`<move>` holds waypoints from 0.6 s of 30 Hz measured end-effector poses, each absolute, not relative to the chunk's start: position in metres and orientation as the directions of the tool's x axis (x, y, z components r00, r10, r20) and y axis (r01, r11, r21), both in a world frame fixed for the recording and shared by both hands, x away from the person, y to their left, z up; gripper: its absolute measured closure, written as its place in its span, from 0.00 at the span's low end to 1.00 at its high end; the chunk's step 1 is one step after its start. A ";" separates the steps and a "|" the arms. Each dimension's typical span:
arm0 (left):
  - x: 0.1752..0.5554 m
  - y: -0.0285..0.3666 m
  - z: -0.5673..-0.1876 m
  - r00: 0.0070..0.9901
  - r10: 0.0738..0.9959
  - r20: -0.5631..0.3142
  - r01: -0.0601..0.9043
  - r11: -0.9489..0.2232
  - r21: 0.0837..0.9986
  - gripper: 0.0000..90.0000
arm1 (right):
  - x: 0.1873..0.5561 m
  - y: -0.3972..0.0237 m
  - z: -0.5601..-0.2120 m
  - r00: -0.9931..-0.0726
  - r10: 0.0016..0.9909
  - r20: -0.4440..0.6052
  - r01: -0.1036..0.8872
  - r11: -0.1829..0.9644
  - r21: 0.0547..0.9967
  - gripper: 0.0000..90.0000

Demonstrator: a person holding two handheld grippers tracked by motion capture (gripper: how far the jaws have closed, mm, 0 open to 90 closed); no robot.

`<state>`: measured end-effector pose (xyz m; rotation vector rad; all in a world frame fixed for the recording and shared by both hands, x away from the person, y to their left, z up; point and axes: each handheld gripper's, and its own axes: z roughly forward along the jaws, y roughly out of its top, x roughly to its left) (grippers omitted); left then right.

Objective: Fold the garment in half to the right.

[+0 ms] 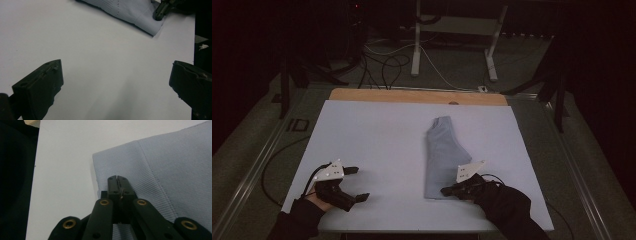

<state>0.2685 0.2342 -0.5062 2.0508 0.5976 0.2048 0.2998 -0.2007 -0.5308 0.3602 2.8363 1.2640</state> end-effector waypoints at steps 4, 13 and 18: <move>0.268 0.235 -0.506 0.866 0.491 -0.092 0.330 -0.423 0.844 0.01 | 0.300 -0.200 -0.530 -0.961 0.248 0.118 0.253 0.633 0.732 1.00; 0.269 0.235 -0.506 0.865 0.492 -0.094 0.331 -0.420 0.845 0.01 | 0.303 -0.205 -0.505 -0.955 0.285 0.079 0.233 0.565 0.791 1.00; 0.269 0.236 -0.505 0.865 0.492 -0.098 0.332 -0.416 0.847 0.01 | 0.304 -0.207 -0.502 -0.947 0.315 0.058 0.237 0.567 0.789 0.90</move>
